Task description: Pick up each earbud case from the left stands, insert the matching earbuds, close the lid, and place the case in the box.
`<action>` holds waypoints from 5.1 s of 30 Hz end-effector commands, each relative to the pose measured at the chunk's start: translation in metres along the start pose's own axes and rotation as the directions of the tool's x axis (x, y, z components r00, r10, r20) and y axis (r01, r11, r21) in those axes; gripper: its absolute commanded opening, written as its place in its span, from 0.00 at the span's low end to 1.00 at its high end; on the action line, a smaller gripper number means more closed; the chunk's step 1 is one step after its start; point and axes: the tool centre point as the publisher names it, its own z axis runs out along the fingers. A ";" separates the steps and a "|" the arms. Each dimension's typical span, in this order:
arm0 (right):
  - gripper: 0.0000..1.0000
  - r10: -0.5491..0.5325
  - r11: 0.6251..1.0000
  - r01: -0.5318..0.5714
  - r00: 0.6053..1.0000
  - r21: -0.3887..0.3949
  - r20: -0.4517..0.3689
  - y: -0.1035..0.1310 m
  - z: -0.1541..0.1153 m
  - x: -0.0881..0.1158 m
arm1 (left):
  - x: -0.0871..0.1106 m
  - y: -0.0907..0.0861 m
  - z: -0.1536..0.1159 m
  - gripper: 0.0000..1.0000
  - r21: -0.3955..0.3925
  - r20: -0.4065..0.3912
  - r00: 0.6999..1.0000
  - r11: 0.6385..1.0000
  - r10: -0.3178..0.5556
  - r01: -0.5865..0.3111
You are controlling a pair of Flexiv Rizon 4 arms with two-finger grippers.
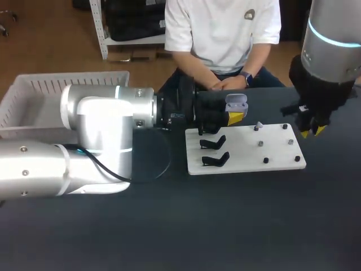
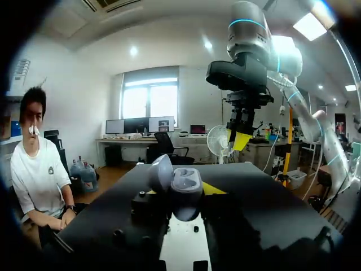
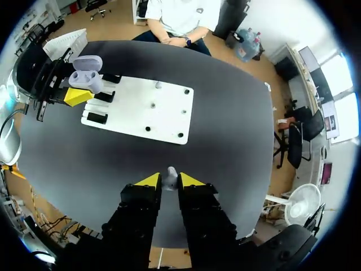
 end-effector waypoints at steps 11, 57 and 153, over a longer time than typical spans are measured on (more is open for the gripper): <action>0.00 0.579 0.815 -0.574 0.809 0.082 -0.099 0.021 -0.016 -0.017 | 0.002 -0.001 0.000 0.00 -0.006 0.008 1.000 1.000 0.005 -0.005; 0.00 0.804 0.592 -0.804 0.584 0.052 -0.113 0.094 -0.055 -0.080 | 0.002 -0.001 0.000 0.00 -0.006 0.008 1.000 1.000 0.005 -0.005; 0.21 0.754 0.656 -0.753 0.650 0.058 -0.097 0.110 -0.003 -0.119 | 0.002 -0.001 0.000 0.00 -0.006 0.008 1.000 1.000 0.005 -0.005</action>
